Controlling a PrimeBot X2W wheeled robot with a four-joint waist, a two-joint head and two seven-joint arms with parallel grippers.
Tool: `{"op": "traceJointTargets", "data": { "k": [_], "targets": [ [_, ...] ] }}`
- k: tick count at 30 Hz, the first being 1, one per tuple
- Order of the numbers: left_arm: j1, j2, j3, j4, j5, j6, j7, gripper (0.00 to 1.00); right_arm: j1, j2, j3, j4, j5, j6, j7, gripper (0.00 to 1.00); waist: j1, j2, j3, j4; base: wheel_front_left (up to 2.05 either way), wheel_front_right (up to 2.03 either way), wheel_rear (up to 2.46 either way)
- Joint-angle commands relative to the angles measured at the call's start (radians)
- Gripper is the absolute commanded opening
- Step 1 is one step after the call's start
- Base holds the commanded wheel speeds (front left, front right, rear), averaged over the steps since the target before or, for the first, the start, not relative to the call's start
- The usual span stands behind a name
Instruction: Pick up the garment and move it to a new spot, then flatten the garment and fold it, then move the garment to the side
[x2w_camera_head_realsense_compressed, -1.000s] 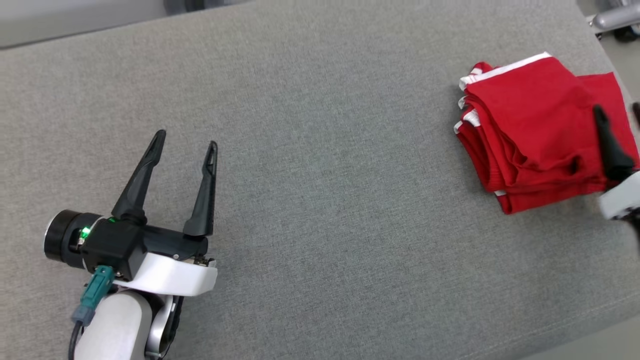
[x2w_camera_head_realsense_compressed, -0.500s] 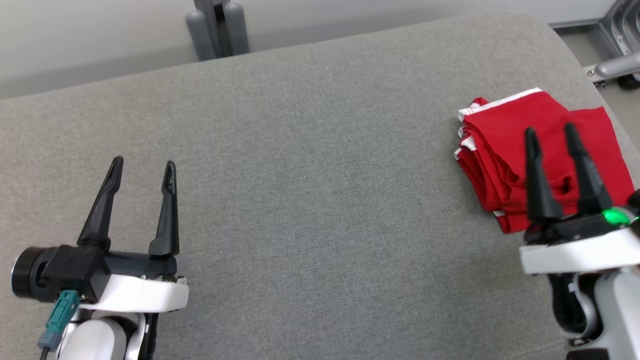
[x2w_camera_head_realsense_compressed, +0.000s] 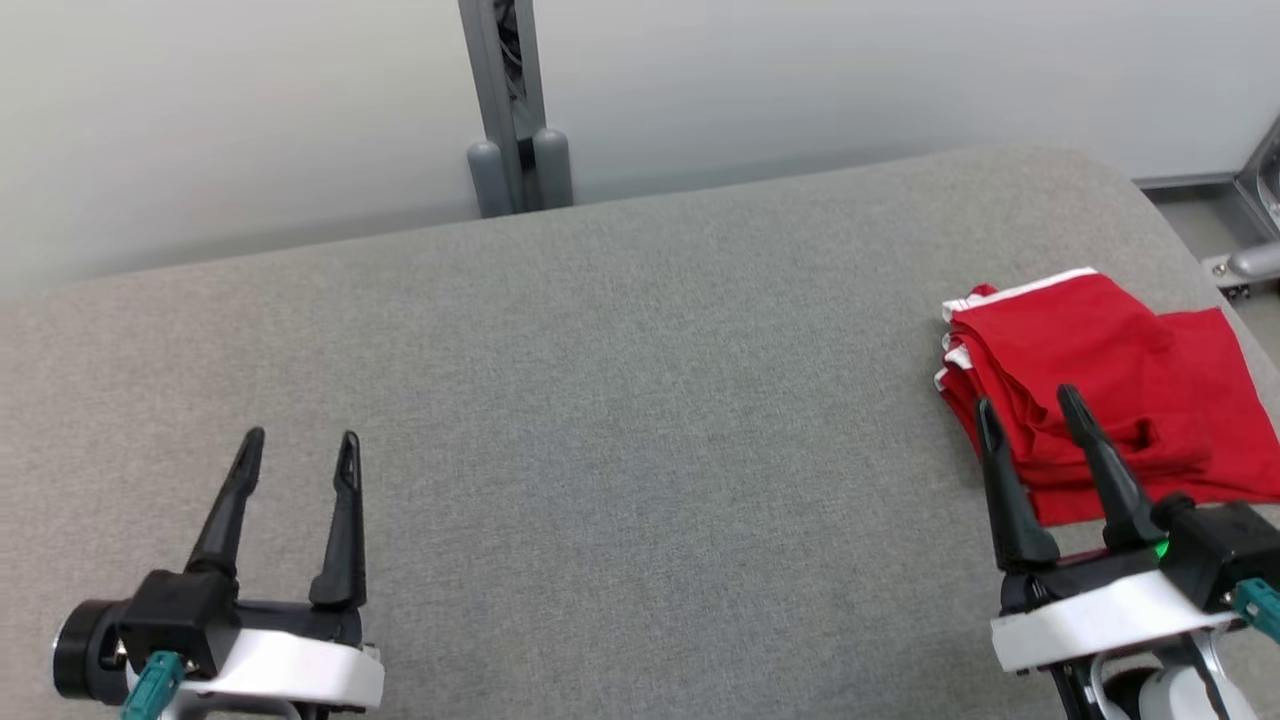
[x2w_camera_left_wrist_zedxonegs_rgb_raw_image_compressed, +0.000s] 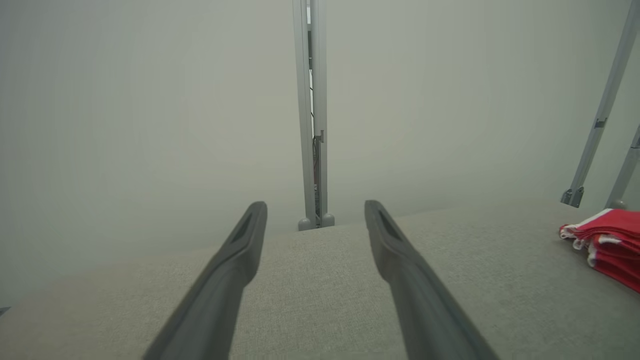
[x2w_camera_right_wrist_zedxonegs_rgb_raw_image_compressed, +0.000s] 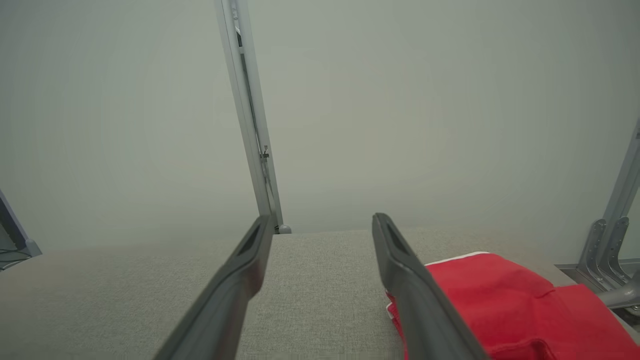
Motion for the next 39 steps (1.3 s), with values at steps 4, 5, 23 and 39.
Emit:
{"op": "traceJointTargets", "data": {
  "k": [4,5,23,39],
  "targets": [
    [0.053,0.009,-0.004,0.005,0.007,0.024,0.025,1.0,0.067,0.007,-0.021,-0.013,-0.028,0.0,0.024,1.0,0.0,-0.0001,-0.063,0.031,0.0,0.0,0.0],
    [0.06,0.011,-0.002,0.005,0.008,0.029,0.026,1.0,0.078,0.008,-0.026,-0.015,-0.03,0.0,0.029,1.0,0.0,-0.0001,-0.069,0.034,0.0,0.0,0.0],
    [0.125,0.025,0.045,0.023,-0.052,0.044,0.034,1.0,0.135,0.014,-0.058,-0.039,-0.025,0.0,0.056,1.0,0.0,-0.0001,-0.093,0.065,0.0,0.0,0.0],
    [0.085,0.051,0.066,0.062,-0.072,0.008,-0.031,1.0,0.129,0.014,-0.065,-0.034,-0.019,0.0,0.06,1.0,0.0,-0.0001,-0.09,0.075,0.0,0.0,0.0]
  ]
}}
